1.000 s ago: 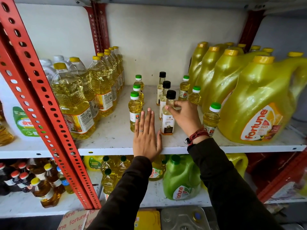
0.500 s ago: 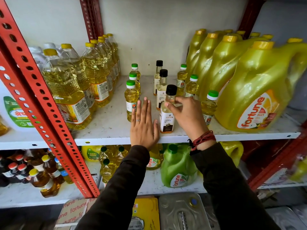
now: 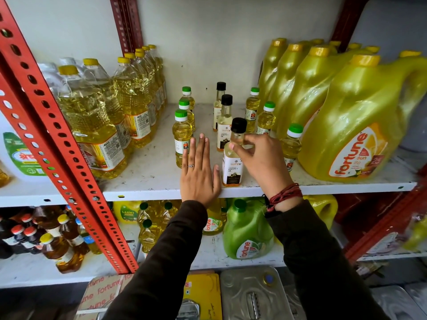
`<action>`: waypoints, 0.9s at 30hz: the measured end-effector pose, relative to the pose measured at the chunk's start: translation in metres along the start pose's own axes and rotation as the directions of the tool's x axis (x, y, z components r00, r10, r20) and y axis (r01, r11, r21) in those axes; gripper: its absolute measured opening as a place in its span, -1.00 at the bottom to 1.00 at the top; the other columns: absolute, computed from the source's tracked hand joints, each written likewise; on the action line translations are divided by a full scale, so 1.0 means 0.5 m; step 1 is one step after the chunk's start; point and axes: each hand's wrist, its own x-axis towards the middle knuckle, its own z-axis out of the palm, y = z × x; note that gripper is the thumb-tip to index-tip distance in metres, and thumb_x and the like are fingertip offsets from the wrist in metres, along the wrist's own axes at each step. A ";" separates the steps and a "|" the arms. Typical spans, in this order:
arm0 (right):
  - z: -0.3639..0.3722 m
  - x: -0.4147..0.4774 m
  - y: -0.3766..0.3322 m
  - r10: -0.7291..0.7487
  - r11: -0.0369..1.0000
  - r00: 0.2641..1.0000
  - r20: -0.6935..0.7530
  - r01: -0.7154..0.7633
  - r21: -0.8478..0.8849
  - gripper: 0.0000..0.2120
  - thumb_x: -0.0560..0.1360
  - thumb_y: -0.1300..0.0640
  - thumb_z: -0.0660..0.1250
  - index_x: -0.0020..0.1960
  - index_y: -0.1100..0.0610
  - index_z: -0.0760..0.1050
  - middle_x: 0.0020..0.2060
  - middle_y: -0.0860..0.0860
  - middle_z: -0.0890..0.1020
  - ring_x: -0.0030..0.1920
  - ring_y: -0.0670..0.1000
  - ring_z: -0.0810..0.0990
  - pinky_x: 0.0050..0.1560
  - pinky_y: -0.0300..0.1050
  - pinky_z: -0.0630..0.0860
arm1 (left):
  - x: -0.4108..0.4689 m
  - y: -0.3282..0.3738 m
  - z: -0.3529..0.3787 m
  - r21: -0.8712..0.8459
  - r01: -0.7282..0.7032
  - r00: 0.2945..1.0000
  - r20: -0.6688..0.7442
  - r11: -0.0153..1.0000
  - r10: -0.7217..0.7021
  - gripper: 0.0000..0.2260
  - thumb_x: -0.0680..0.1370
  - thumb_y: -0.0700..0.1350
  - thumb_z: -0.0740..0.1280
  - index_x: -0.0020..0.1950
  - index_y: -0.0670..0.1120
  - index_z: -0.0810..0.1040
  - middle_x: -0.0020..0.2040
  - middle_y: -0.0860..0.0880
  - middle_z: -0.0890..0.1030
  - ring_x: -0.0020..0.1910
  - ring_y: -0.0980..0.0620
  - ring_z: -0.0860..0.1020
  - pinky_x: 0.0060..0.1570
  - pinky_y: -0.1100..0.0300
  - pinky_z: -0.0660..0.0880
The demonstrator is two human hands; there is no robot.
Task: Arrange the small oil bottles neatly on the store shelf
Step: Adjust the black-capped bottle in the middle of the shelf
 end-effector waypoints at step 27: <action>-0.006 -0.022 -0.021 -0.104 0.995 0.970 -0.220 0.098 -0.035 -0.38 0.51 -0.22 0.40 0.42 0.14 0.46 0.38 0.07 0.55 0.37 0.04 0.52 0.34 -0.22 0.45 | -0.016 -0.044 -0.038 -0.128 -0.038 0.997 -0.078 0.991 0.028 -0.37 0.67 0.08 0.02 0.70 -0.16 0.09 0.71 -0.13 0.05 0.69 -0.02 -0.15 0.64 0.05 -0.29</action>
